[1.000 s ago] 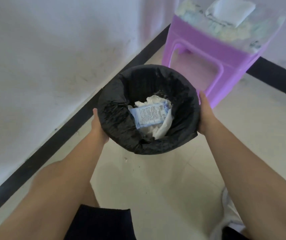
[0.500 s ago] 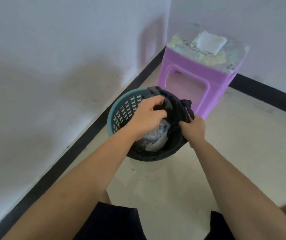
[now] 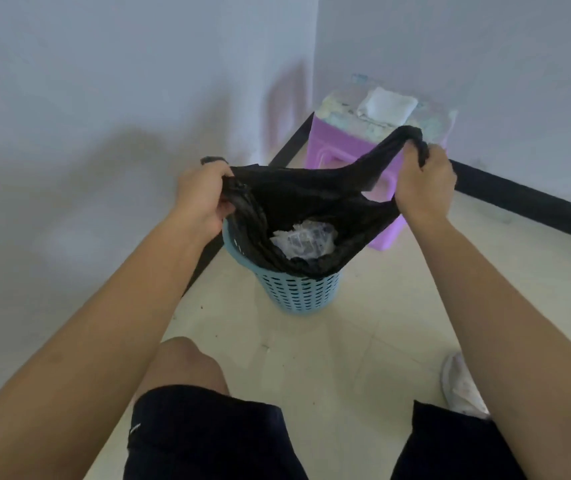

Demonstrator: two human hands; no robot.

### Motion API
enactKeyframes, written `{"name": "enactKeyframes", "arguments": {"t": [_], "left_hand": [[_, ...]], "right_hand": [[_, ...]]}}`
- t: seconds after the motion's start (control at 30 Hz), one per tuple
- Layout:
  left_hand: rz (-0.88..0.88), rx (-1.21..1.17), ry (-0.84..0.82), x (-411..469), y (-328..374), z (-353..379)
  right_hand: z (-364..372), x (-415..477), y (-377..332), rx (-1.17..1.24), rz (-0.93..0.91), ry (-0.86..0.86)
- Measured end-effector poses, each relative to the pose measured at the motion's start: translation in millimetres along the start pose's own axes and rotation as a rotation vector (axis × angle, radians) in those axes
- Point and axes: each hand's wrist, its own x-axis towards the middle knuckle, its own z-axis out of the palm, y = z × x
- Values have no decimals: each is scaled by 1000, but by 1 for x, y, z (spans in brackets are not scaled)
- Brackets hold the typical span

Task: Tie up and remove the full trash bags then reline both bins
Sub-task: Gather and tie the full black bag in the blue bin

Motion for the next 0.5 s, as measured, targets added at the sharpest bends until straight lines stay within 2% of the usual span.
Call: {"name": "enactKeyframes", "arguments": {"t": [0.1,0.17,0.27,0.37,0.5], "left_hand": [[4,-184,125,7,13,-5],[121,-237,161,7,22,-9],[318,-274,125,-2,34,-4],[462,-151,71,-11,37,5],[349,-69,-20,-5,8,2]], "right_hand": [[-20,19,-16,185,50,94],[-29,27,-27,305,85,68],[-36,28,-40,433,43,-19],[-32,17,-41,437,-69,-128],[-15,1,-8,281,-107,-252]]}}
